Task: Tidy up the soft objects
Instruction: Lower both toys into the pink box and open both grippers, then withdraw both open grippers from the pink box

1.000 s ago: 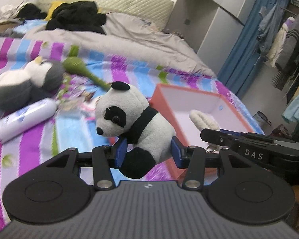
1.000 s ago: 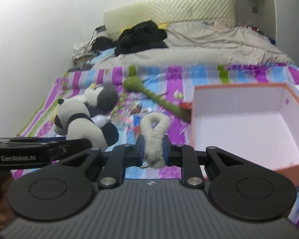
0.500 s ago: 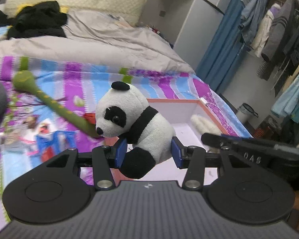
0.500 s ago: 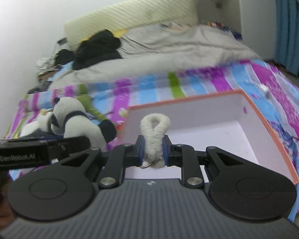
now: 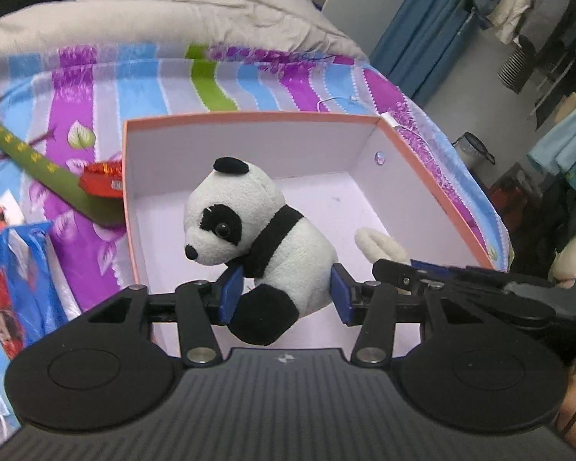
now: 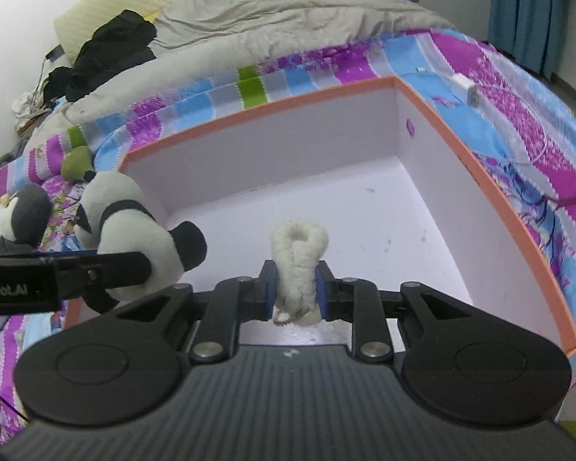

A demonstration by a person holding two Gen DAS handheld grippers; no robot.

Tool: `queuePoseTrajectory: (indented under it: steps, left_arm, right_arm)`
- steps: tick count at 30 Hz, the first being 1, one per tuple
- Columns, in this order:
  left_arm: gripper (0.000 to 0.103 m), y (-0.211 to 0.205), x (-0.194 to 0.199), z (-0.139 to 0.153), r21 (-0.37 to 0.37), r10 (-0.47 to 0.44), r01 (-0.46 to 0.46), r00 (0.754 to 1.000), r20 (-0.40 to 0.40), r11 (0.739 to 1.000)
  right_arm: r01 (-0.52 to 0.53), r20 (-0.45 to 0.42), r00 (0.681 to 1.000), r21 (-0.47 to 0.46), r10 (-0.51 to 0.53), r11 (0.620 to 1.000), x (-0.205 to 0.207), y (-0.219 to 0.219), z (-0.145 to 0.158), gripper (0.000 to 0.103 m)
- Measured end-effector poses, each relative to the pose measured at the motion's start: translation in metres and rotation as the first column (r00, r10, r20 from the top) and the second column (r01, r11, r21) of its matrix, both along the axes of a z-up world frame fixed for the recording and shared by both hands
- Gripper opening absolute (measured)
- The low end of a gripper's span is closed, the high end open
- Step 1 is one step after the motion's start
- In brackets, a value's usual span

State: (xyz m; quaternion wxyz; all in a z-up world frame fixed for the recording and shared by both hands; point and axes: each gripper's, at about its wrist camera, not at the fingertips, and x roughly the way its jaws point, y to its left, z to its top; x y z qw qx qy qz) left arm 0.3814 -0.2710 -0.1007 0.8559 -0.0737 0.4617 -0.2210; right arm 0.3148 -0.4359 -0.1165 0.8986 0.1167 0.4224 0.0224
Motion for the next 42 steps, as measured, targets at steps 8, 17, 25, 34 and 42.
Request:
queuePoseTrajectory:
  steps: [8, 17, 25, 34, 42]
  left_arm:
    - [0.068, 0.002, -0.007, 0.000, 0.011, 0.014, -0.014, 1.000, 0.000, 1.000]
    - [0.069, 0.014, -0.036, 0.049, 0.019, 0.026, -0.028, 0.994, 0.103, 0.999]
    - [0.069, 0.048, -0.095, 0.090, -0.008, 0.042, -0.041, 0.982, 0.186, 0.999]
    - [0.069, 0.099, -0.163, 0.116, -0.053, 0.082, -0.071, 0.968, 0.235, 0.996]
    - [0.072, 0.148, -0.222, 0.136, -0.049, 0.119, -0.109, 0.950, 0.290, 0.993]
  right_arm:
    - [0.019, -0.006, 1.000, 0.031, -0.019, 0.999, -0.001, -0.008, -0.003, 0.068]
    - [0.046, 0.067, 0.997, 0.024, -0.048, 0.999, -0.025, -0.003, 0.033, 0.086]
    - [0.034, 0.144, 0.989, 0.027, -0.037, 0.999, -0.067, 0.020, 0.073, 0.086]
    - [-0.007, 0.206, 0.979, 0.032, 0.001, 0.999, -0.118, 0.058, 0.105, 0.086]
    - [-0.047, 0.260, 0.965, 0.015, 0.042, 0.999, -0.157, 0.101, 0.119, 0.087]
